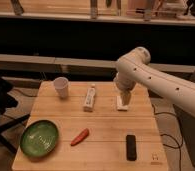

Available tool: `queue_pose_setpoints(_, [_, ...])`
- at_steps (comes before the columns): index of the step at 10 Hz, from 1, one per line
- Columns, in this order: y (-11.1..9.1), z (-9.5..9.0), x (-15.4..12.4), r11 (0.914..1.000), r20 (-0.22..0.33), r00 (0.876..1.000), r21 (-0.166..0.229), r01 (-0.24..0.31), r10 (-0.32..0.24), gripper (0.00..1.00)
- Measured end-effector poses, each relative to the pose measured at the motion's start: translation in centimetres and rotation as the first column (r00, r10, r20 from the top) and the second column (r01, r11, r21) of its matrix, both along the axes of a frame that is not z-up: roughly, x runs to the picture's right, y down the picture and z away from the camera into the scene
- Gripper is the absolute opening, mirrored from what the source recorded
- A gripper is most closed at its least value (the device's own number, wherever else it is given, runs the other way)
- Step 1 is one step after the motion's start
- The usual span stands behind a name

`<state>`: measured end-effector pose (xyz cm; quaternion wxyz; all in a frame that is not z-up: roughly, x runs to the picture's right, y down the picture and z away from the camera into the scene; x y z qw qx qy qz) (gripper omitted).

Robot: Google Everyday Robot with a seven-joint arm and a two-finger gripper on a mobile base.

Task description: Place the bottle in the ceramic bowl

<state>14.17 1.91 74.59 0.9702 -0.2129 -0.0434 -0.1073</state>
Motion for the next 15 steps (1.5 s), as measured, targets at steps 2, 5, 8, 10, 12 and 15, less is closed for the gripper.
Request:
queue_pose_setpoints(2, [-0.2, 0.2, -0.4, 0.9999, 0.021, 1.0, 0.006, 0.014, -0.014, 0.8])
queue_pose_setpoints(5, [-0.6, 0.7, -1.6, 0.9986, 0.053, 0.997, 0.018, 0.049, -0.05, 0.8])
queue_pose_setpoints(8, [-0.9, 1.2, -2.0, 0.9975, 0.078, 0.995, 0.025, 0.066, -0.068, 0.8])
queue_pose_setpoints(10, [-1.1, 1.5, -2.3, 0.9966, 0.096, 0.992, 0.028, 0.078, -0.08, 0.8])
queue_pose_setpoints(12, [-1.2, 1.8, -2.9, 0.996, 0.112, 0.99, 0.026, 0.085, -0.087, 0.8])
queue_pose_setpoints(15, [-1.5, 2.4, -3.2, 0.995, 0.131, 0.986, 0.028, 0.096, -0.099, 0.8])
